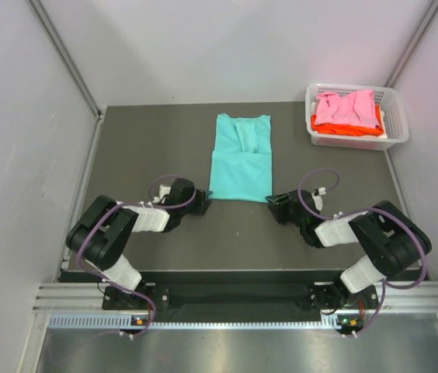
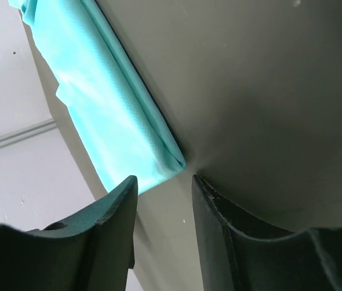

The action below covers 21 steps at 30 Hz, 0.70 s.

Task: Fold and stack the t-shirts
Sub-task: Fold the tshirt

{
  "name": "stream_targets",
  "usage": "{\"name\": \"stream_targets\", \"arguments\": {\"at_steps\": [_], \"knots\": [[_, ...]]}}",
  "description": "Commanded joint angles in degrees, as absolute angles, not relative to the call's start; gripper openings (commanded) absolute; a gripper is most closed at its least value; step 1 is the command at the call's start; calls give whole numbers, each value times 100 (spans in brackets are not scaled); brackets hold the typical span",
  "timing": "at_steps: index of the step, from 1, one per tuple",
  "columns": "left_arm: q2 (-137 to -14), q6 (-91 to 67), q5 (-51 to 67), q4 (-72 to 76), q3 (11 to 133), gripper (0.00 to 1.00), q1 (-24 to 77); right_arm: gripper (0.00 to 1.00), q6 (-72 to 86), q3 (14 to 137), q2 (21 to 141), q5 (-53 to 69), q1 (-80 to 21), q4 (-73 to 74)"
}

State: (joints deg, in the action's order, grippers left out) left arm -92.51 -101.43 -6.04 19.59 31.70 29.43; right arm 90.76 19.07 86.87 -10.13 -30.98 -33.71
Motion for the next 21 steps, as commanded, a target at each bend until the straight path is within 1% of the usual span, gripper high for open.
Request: {"name": "stream_targets", "arguments": {"at_steps": [1, 6, 7, 11, 13, 14, 16, 17, 18, 20, 21], "knots": [[-9518, -9994, -519, 1450, 3225, 43, 2936, 41, 9062, 2013, 8929, -1230, -3173, -3234], [-9721, -9852, -352, 1292, 3445, 39, 2892, 38, 9070, 2136, 9017, -1257, -3173, -3086], [-9712, -9853, -369, 1292, 3437, 36, 2883, 37, 9079, 2162, 9009, -1283, -3173, -3033], [-9677, -9861, -360, 1283, 3384, 30, 2821, 35, 9140, 2171, 9044, -1371, -3164, -2910], [-9703, -9835, -343, 1266, 3401, 28, 2786, 32, 9167, 2188, 9114, -1362, -3138, -2892], [-9738, -9844, -282, 1274, 3410, 26, 2769, 31, 9167, 2197, 9158, -1354, -3138, -2874], [-9799, -9809, -246, 1309, 3410, 23, 2733, 25, 9150, 2250, 9211, -1336, -3120, -2821], [-9817, -9800, -220, 1318, 3428, 19, 2725, 23, 9123, 2267, 9254, -1327, -3111, -2821], [-9826, -9791, -202, 1318, 3410, 15, 2707, 16, 9080, 2294, 9264, -1292, -3094, -2795], [-9844, -9756, -167, 1327, 3410, 9, 2690, 10, 8974, 2381, 9272, -1248, -3076, -2612], [-9861, -9738, -115, 1327, 3410, 4, 2672, 4, 8948, 2417, 9264, -1213, -3059, -2532]]}}
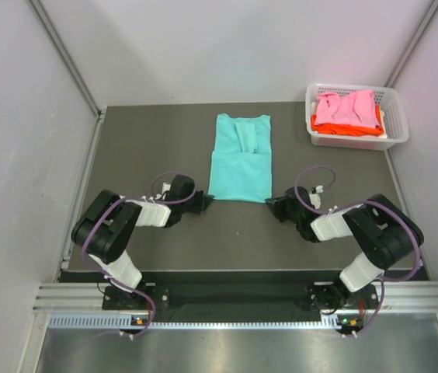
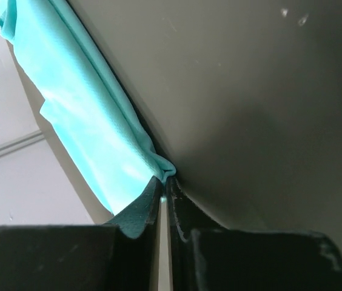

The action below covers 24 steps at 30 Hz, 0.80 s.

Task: Fold and stack the t-shirts
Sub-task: Fold the tshirt

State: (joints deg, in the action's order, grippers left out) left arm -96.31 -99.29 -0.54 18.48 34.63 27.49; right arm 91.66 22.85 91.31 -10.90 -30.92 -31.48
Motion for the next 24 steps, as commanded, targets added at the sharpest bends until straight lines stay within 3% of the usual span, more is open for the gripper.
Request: {"name": "stream_targets", "arguments": {"at_steps": [1, 12, 24], "knots": [[-9870, -9703, -79, 1318, 3401, 2, 2663, 1, 8860, 2426, 9255, -1195, -3041, -2470], [-8694, -9580, 79, 134, 2928, 0, 3005, 0, 8104, 2110, 7999, -668, -3014, -1469], [-5102, -10642, -720, -2652, 2224, 0, 4359, 0, 8893, 1169, 4722, -1028, -4499, 1044]]}}
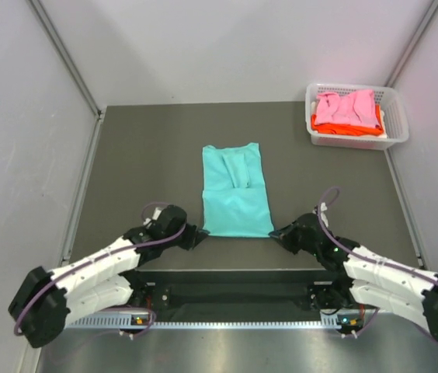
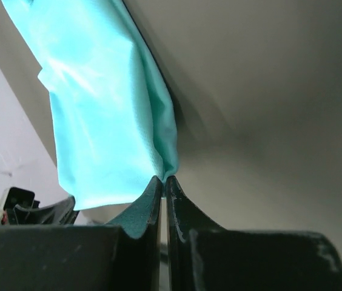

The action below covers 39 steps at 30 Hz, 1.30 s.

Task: Fold and stack the t-shirts
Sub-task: Fold the tshirt

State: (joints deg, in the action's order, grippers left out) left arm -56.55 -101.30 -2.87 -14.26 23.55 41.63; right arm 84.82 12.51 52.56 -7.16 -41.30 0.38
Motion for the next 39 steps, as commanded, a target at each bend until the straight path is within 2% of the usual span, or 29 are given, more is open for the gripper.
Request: {"name": "stream_targets", "arguments": {"at_steps": [1, 4, 10, 13, 14, 16, 19, 20, 22, 26, 31, 39], "knots": [[-4924, -10696, -773, -2994, 2224, 0, 4516, 0, 9008, 1125, 4319, -1098, -4639, 1411], [-4352, -10907, -940, -3549, 2328, 0, 4745, 0, 9394, 1098, 3764, -1327, -5131, 1975], [-4008, -11355, -1256, -4122, 2478, 0, 5431, 0, 9931, 1441, 3734, -1793, -6116, 2417], [-4314, -10953, -1606, -4122, 2925, 0, 5607, 0, 9678, 1774, 3910, -1933, -6258, 2382], [-4455, -10386, -1756, -4157, 3431, 0, 5616, 0, 9555, 1880, 3972, -2099, -6258, 2356], [-5078, -9872, -2343, -4515, 3996, 0, 5616, 0, 9099, 2240, 4139, -2110, -6092, 2347], [-5729, -9424, -2960, -4476, 4815, 0, 5425, 0, 8019, 2688, 4541, -1496, -5092, 2032], [-5817, -8978, -2927, -4247, 4895, 0, 5284, 0, 7755, 2820, 4718, -972, -4436, 1961], [-6072, -8667, -2691, -3816, 5053, 0, 4880, 0, 7025, 3250, 5392, -477, -3861, 1672], [-6669, -7992, -1497, -2624, 5106, 0, 3351, 0, 6233, 4217, 6765, 708, -2885, 1257], [-7961, -7463, -617, -1952, 5668, 0, 2227, 0, 5713, 5816, 8355, 1195, -2488, 1405], [-9825, -6847, 895, -1249, 7091, 0, 1591, 0, 5441, 7407, 9684, 1678, -1943, 1687]]}}
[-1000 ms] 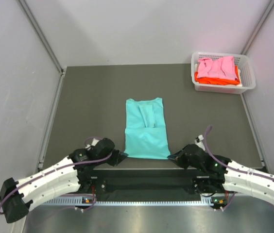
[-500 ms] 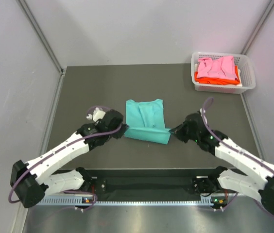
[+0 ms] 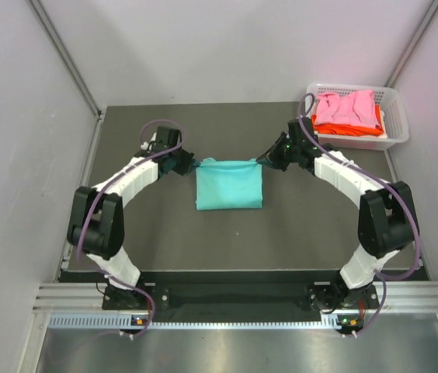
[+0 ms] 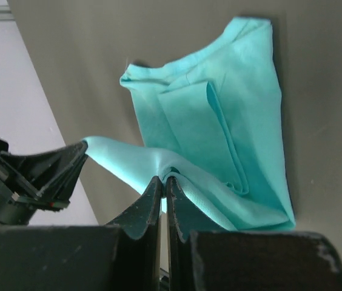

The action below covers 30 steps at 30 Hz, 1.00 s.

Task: Fold and stack the t-shirts
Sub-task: Fold the tshirt

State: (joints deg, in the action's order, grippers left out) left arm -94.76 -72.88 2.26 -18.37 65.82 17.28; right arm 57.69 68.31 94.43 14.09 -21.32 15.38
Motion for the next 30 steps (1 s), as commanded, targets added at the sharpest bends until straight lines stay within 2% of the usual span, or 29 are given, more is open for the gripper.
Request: {"name": "stream_targets", "arguments": {"at_steps": [1, 7, 16, 30], "knots": [[-9965, -6838, 1227, -1187, 7215, 0, 1495, 0, 5406, 7522, 9903, 1722, -1899, 1748], [-10889, -6724, 1547, -1239, 8111, 0, 1459, 0, 5370, 8024, 10545, 1986, -1609, 1767], [-11478, -6776, 1573, -1187, 8437, 0, 1301, 0, 5352, 8507, 11477, 2584, -1389, 1538], [-12173, -6768, 1749, -1222, 8973, 0, 1125, 1, 5484, 9070, 12164, 2847, -1283, 1441]]}}
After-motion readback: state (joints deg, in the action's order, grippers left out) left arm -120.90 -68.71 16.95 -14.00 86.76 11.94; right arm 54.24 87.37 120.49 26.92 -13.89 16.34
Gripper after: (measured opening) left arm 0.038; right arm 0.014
